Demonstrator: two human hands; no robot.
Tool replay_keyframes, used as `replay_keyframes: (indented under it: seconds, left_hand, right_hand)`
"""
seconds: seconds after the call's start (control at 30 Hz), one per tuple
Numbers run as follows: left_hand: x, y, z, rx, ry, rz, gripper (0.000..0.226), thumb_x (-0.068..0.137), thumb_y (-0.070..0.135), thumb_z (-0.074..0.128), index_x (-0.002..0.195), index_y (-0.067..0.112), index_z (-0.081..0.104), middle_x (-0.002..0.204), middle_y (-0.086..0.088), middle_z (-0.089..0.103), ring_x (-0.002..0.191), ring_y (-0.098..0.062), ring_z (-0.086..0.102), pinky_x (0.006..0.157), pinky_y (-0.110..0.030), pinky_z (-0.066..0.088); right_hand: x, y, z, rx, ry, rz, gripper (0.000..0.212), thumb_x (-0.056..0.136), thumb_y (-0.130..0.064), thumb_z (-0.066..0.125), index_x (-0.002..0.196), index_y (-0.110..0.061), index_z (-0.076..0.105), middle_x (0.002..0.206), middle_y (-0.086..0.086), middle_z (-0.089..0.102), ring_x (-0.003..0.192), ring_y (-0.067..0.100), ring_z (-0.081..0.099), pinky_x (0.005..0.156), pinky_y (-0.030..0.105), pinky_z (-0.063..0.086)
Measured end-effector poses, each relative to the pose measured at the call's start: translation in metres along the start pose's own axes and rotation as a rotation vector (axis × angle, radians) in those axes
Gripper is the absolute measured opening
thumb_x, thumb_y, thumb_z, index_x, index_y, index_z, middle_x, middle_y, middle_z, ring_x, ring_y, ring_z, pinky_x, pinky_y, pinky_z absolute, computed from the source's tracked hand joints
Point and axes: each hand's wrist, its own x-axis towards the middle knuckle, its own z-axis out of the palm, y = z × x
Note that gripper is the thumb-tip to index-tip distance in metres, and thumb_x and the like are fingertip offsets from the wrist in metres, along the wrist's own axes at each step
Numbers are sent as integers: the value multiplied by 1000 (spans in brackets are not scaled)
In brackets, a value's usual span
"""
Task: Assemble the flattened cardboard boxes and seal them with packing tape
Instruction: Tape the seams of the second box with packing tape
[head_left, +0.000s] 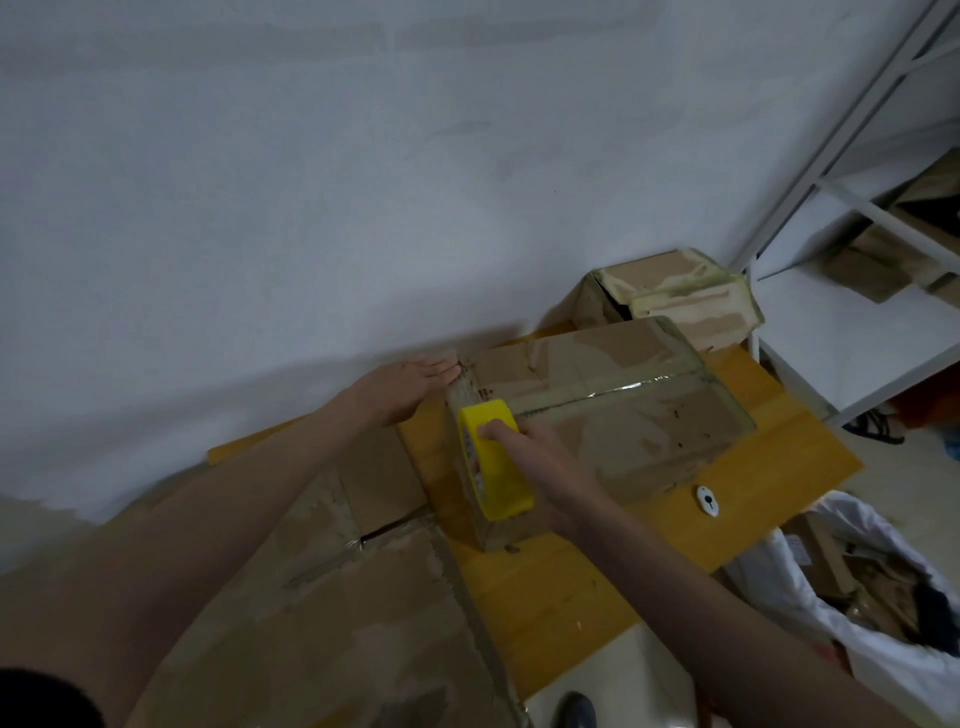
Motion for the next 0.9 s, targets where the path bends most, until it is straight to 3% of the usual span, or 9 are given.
replay_keyframes:
  seconds: [0.1,0.2,0.3,0.4,0.53,0.67,0.8,0.9]
  left_hand:
    - [0,-2,-2,-21,-60,-2,81,88,-9,48,157,17,16,165,-2,9,152,-14,14,122,-35,19]
    - [-3,4,-2,16,-88,0,83,89,-2,51,158,17,9,166,-2,3,153,-16,9,124,-33,14]
    - [-8,11,-1,35,-10,34,76,89,-4,47,157,9,15,165,-9,9,153,-20,10,122,-26,3]
    - [-14,15,0,80,42,128,75,79,-3,48,152,2,31,159,-15,27,147,-23,22,119,-25,4]
    - [-21,29,-1,81,-12,147,86,83,-5,54,157,10,13,164,-3,1,151,-15,2,121,-22,-8]
    - [-26,41,-3,83,-67,139,85,88,0,52,158,14,6,164,1,-6,152,-12,-3,123,-29,-3]
    - [-33,51,-1,37,-55,152,85,89,-1,53,158,15,8,164,3,-5,152,-12,-4,121,-27,-6]
    - [-37,56,1,9,-38,127,87,87,-3,54,159,17,9,166,3,-2,153,-12,-3,124,-31,-2]
  right_hand:
    - [-17,15,-9,27,43,37,32,92,-39,65,97,-7,72,83,11,77,76,25,73,75,43,60]
    - [-26,24,-12,40,48,25,33,93,-38,65,94,-6,73,84,12,77,83,31,74,80,53,58]
    - [-28,24,-6,72,22,44,36,93,-37,65,98,-2,73,88,15,76,76,27,72,68,43,60]
    - [-28,26,0,65,-15,53,41,94,-37,64,102,2,72,91,17,76,73,26,70,54,34,55]
    - [-29,29,2,41,-32,32,42,95,-38,61,98,2,74,87,15,76,64,23,67,42,24,46]
    - [-30,30,1,51,-36,27,42,96,-36,60,97,4,73,91,19,75,70,27,67,48,30,51]
    - [-30,30,-5,35,-28,12,41,96,-35,62,98,4,74,90,18,75,75,27,69,69,44,58]
    - [-32,30,-9,20,-1,5,40,94,-38,65,93,1,75,85,15,76,74,24,72,73,42,60]
